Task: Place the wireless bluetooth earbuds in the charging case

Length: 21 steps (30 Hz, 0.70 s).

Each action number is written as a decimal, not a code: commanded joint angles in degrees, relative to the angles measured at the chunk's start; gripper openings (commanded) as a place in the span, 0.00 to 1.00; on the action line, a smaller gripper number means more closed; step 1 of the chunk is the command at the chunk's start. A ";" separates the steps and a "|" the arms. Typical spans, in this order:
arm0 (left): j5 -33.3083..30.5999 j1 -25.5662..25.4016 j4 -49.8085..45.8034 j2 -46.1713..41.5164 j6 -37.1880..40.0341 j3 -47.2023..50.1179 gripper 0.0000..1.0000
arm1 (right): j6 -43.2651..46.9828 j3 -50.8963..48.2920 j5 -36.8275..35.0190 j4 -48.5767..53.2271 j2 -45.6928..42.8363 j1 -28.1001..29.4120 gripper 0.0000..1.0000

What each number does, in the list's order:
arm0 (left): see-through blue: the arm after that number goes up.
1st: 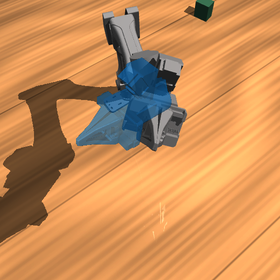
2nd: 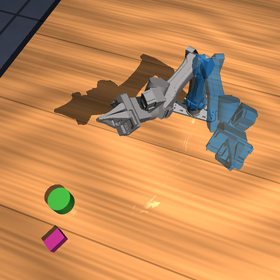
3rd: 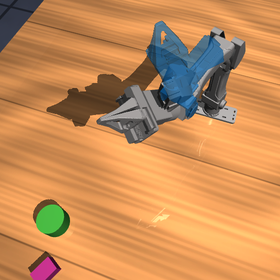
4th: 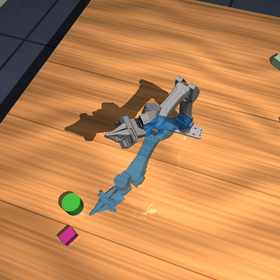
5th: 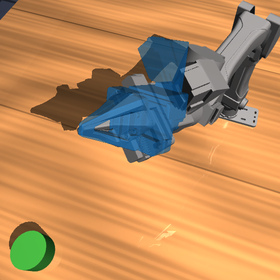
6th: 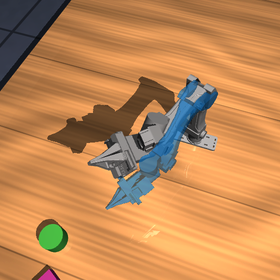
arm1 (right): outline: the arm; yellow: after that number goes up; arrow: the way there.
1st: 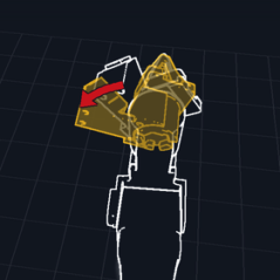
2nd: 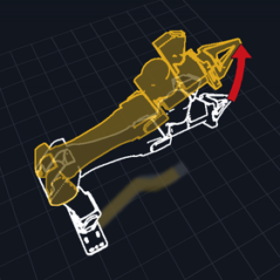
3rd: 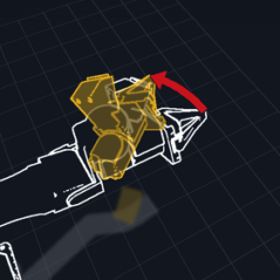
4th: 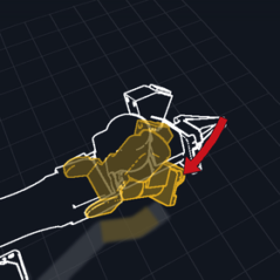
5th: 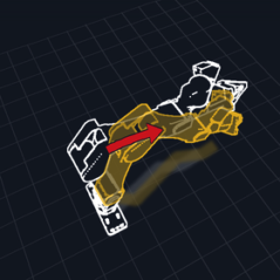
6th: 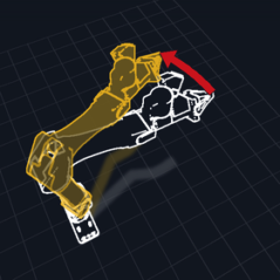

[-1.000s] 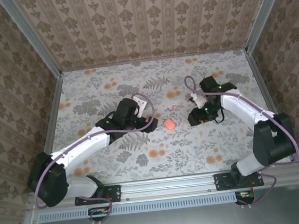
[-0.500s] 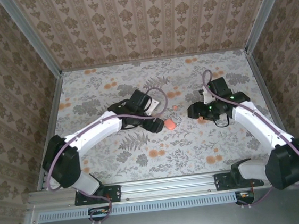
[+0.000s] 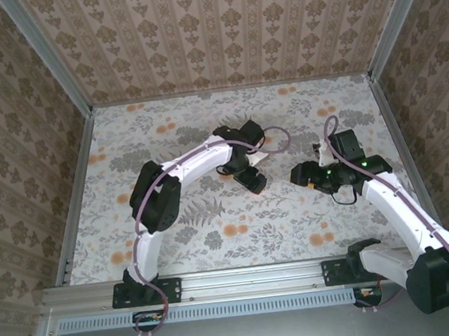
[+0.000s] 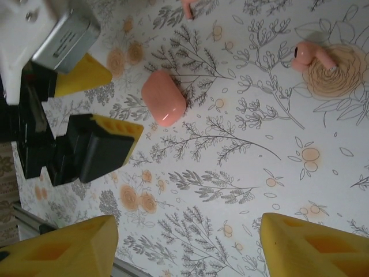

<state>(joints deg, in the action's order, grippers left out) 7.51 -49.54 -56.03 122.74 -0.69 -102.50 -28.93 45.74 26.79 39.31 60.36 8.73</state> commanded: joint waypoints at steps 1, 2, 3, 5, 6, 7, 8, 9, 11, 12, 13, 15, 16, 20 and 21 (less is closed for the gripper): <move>-1.07 -0.40 -7.72 3.43 2.73 -6.22 0.85 | -0.76 -0.85 2.48 -0.73 0.37 -0.46 0.67; -1.06 -0.40 -8.74 4.68 2.95 -8.07 0.85 | -0.62 -0.82 2.57 -0.81 0.52 -0.50 0.67; -1.01 -0.43 -9.67 5.91 3.12 -9.57 0.85 | -0.48 -0.77 2.76 -0.87 0.53 -0.55 0.67; -0.35 -0.46 -11.46 8.18 3.57 -12.06 0.85 | -0.17 -0.48 2.84 -0.75 0.55 -0.73 0.67; -0.04 -0.45 -12.11 9.21 3.60 -12.98 0.85 | -0.09 -0.39 2.84 -0.60 0.42 -0.90 0.67; 0.17 -0.42 -12.62 9.99 3.66 -13.69 0.85 | -0.08 -0.22 2.92 -0.38 0.30 -1.04 0.67; 0.75 -0.45 -12.85 10.68 3.68 -14.17 0.85 | -0.08 -0.16 2.99 -0.29 0.11 -1.12 0.67; 1.29 -0.56 -13.02 11.12 3.69 -14.47 0.86 | -0.19 -0.19 3.01 -0.14 -0.20 -1.09 0.67; 1.72 -0.60 -13.39 11.97 3.70 -14.91 0.86 | -0.36 -0.44 2.92 -0.04 -1.07 -1.23 0.67; 1.83 -0.77 -13.38 12.22 3.76 -14.99 0.86 | -0.42 -0.68 2.92 -0.06 -1.47 -1.34 0.67; 1.86 -0.88 -13.40 12.47 3.85 -14.93 0.86 | -0.48 -0.88 2.84 -0.04 -1.91 -1.43 0.67; 2.02 -0.96 -13.42 13.09 3.94 -15.18 0.86 | -0.62 -1.40 2.75 -0.09 -2.57 -1.68 0.67; 1.94 -1.00 -13.36 13.43 3.94 -15.20 0.86 | -0.76 -1.65 2.75 -0.09 -2.78 -1.79 0.67; 1.47 -1.04 -13.08 14.78 4.03 -15.86 0.85 | -1.14 -2.23 2.86 -0.32 -3.31 -2.12 0.67; 1.53 -1.01 -13.15 15.15 4.03 -16.26 0.85 | -1.14 -2.31 2.83 -0.44 -3.32 -2.14 0.67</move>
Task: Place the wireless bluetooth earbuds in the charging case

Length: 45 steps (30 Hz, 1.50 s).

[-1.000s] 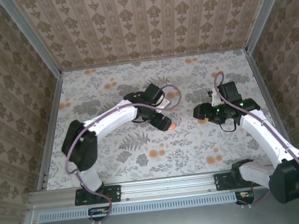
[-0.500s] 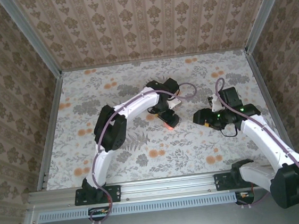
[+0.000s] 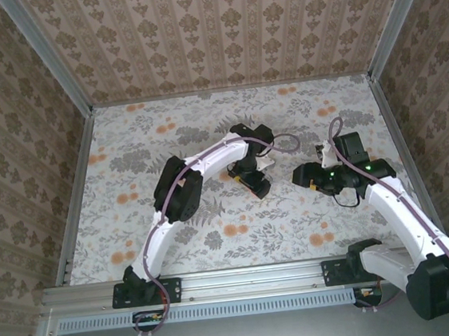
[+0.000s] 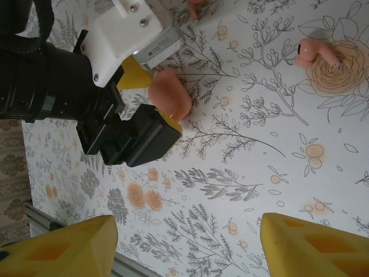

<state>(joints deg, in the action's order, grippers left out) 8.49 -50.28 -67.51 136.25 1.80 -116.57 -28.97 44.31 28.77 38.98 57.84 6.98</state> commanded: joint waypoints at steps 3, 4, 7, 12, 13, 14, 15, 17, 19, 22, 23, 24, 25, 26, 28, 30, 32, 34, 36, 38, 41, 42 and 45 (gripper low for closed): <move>0.55 -0.35 -1.71 2.77 1.62 -3.34 0.83 | -1.08 -0.81 0.81 -0.07 -0.63 -0.72 0.67; 0.48 -0.49 -1.81 3.01 1.71 -3.62 0.82 | -1.03 -0.83 0.76 -0.13 -0.63 -0.87 0.67; 0.19 -0.67 -1.51 3.58 1.88 -3.92 0.79 | -0.92 -0.39 0.85 -0.01 -0.45 -1.18 0.67; -1.09 -0.91 -2.20 4.81 2.57 -4.72 0.76 | -1.27 -0.11 0.41 0.50 -0.91 -1.45 0.67; -1.52 -1.07 -2.36 4.88 2.70 -4.72 0.76 | -1.36 -0.19 0.48 0.49 -0.93 -1.53 0.67; -1.92 -1.22 -2.58 4.81 2.68 -4.60 0.76 | -1.44 -0.20 0.47 0.56 -0.98 -1.56 0.67; -2.03 -1.45 -2.67 4.71 2.66 -4.58 0.74 | -1.53 -0.23 0.49 0.40 -0.85 -1.59 0.66; -2.03 -1.92 -2.71 4.31 2.47 -3.98 0.70 | -1.43 -0.11 0.65 0.60 -0.50 -1.62 0.66; -2.16 -2.36 -2.17 3.67 2.50 -3.27 0.65 | -1.35 -0.06 0.37 0.75 -0.33 -1.67 0.66; -3.06 -2.80 -1.53 2.62 2.64 -2.30 0.61 | -1.82 -0.26 0.23 0.47 -0.45 -1.71 0.66; -3.46 -2.93 -1.38 2.21 2.72 -2.02 0.60 | -1.85 -0.13 0.23 0.33 -0.45 -1.71 0.66; -3.73 -2.95 -1.32 1.79 2.83 -1.84 0.58 | -1.84 -0.19 0.28 0.28 -0.41 -1.79 0.66; -4.01 -2.95 -1.11 1.29 3.01 -1.65 0.58 | -1.80 -0.14 0.23 0.11 -0.36 -1.98 0.66; -4.49 -2.87 -0.86 0.68 3.20 -1.26 0.57 | -1.73 -0.11 0.36 -0.02 -0.19 -2.10 0.65; -5.08 -2.79 -0.05 -0.73 3.79 -0.41 0.55 | -1.68 -0.19 0.71 -0.60 0.07 -2.47 0.65; -5.23 -2.73 1.59 -2.65 4.31 1.36 0.54 | -1.37 -0.19 1.34 -1.24 0.46 -2.88 0.64; -4.72 -2.39 4.41 -5.10 5.14 4.52 0.52 | -0.48 -0.34 2.27 -2.29 0.90 -3.35 0.63; -4.47 -2.06 8.34 -8.58 5.65 9.00 0.51 | 0.49 -0.19 3.24 -3.02 1.53 -3.94 0.62; -2.65 -1.90 12.70 -12.15 7.48 14.41 0.51 | 1.38 -0.18 4.45 -4.15 2.22 -4.30 0.61; -1.58 -1.77 17.65 -16.12 8.23 20.25 0.51 | 1.87 -0.45 5.80 -6.08 2.87 -4.39 0.60; 2.87 -0.73 25.89 -22.24 8.79 29.53 0.51 | 1.67 -1.40 9.15 -11.15 3.99 -4.43 0.57; 3.73 -0.65 28.31 -23.86 9.03 32.08 0.51 | 1.57 -1.73 10.09 -12.54 4.24 -4.43 0.57; 7.29 0.01 35.99 -29.05 9.52 39.71 0.51 | 1.02 -2.87 13.93 -17.14 5.00 -4.27 0.53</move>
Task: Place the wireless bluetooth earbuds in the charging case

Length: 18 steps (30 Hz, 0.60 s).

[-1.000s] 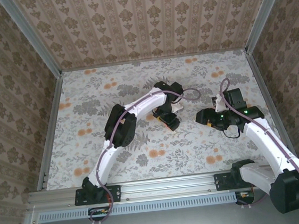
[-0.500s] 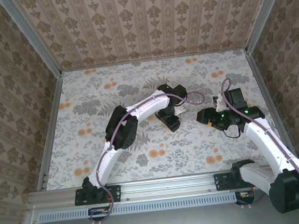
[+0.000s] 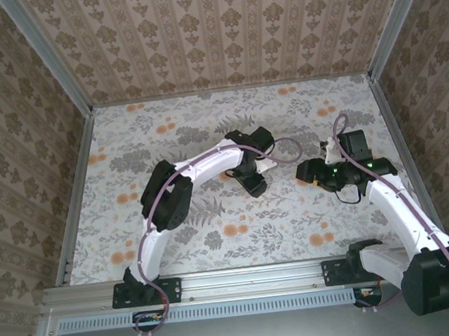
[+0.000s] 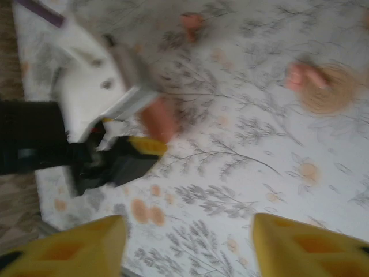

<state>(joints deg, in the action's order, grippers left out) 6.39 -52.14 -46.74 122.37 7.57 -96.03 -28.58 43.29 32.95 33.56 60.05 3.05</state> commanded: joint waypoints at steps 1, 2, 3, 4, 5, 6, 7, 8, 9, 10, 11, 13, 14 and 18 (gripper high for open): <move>11.04 2.08 17.26 -16.55 4.04 21.08 0.51 | 0.55 -2.24 10.55 -13.03 2.89 -0.24 0.52; 12.70 2.42 19.49 -18.07 4.16 23.10 0.51 | 0.45 -2.69 10.95 -14.26 3.04 -0.15 0.52; 13.67 2.69 21.78 -19.30 3.87 24.87 0.51 | 0.39 -2.92 11.21 -14.84 3.13 -0.03 0.52; 15.05 3.23 24.24 -20.76 3.38 26.85 0.51 | 0.53 -3.03 11.64 -15.10 3.38 0.07 0.52; 16.28 3.84 26.62 -21.95 3.01 28.53 0.50 | 0.67 -3.03 11.88 -15.11 3.57 0.20 0.51; 16.75 4.20 28.18 -22.77 2.75 29.76 0.50 | 0.72 -3.01 11.76 -14.98 3.67 0.20 0.51; 16.37 4.58 29.21 -23.36 2.43 30.67 0.49 | 0.65 -3.03 11.39 -14.81 3.68 0.20 0.51; 15.69 4.98 29.07 -23.62 2.30 30.73 0.49 | 0.47 -2.95 11.22 -14.73 3.77 0.30 0.51; 15.96 5.27 28.82 -23.81 2.48 30.75 0.49 | 0.28 -2.95 11.61 -15.03 3.76 0.32 0.51; 16.32 5.60 29.05 -24.15 2.62 31.04 0.49 | 0.15 -2.95 12.18 -15.29 3.76 0.57 0.51; 16.49 5.86 29.62 -24.63 2.53 31.47 0.49 | 0.02 -3.02 12.50 -15.73 3.67 1.01 0.51; 17.73 6.23 31.43 -25.64 2.48 32.69 0.49 | 0.51 -2.73 13.48 -15.68 4.06 2.06 0.51; 18.26 6.47 32.59 -26.22 2.53 33.49 0.49 | 0.90 -2.55 13.99 -15.57 4.39 2.35 0.51; 20.68 7.04 37.52 -28.64 2.28 36.70 0.49 | 2.25 -2.13 15.35 -15.32 5.93 2.40 0.50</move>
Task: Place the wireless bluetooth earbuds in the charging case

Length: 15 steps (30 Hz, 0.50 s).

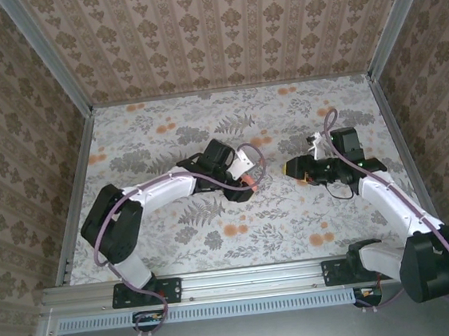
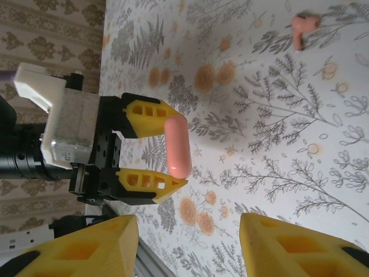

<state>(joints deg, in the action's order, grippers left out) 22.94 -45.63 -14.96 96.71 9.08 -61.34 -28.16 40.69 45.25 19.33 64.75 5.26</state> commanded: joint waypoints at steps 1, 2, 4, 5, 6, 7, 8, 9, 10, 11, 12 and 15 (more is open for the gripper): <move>4.83 0.64 7.42 -3.92 0.52 3.22 0.49 | 2.05 0.70 3.76 -1.20 1.66 0.13 0.49; 5.48 0.72 9.01 -4.81 0.50 4.24 0.49 | 1.98 0.92 4.69 -1.67 2.20 0.27 0.48; 6.29 0.84 11.32 -6.51 0.64 6.12 0.48 | 1.97 1.51 6.16 -2.49 3.30 0.67 0.47; 6.60 0.95 12.09 -7.42 0.88 6.86 0.48 | 2.10 2.02 6.78 -2.55 3.97 1.20 0.47; 6.83 0.94 12.40 -8.11 1.22 7.44 0.48 | 2.31 2.50 7.37 -2.59 4.51 1.77 0.47; 7.03 0.89 12.60 -8.84 1.66 7.90 0.48 | 2.60 3.08 8.05 -2.59 5.08 2.59 0.47; 7.11 0.89 12.80 -9.30 1.97 8.25 0.48 | 2.96 3.63 8.47 -2.72 5.51 3.41 0.47; 7.25 0.97 13.02 -9.89 2.22 8.54 0.48 | 3.25 4.03 8.83 -2.82 5.88 4.24 0.47; 7.51 0.99 13.33 -10.40 2.34 8.94 0.48 | 3.55 4.46 9.28 -3.10 6.20 5.08 0.47; 7.54 1.03 13.54 -10.79 2.43 9.13 0.48 | 3.87 4.87 9.78 -3.39 6.55 5.82 0.47; 7.54 1.01 13.65 -11.00 2.43 9.32 0.48 | 4.02 5.12 10.19 -3.55 6.76 6.35 0.47; 7.69 0.98 13.72 -11.27 2.26 9.33 0.47 | 4.48 5.74 10.82 -3.94 6.85 7.67 0.47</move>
<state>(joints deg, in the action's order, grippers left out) 28.75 -45.17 -2.96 86.80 9.98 -52.62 -25.45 44.60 52.95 16.69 71.24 11.97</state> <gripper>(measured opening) 0.523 0.468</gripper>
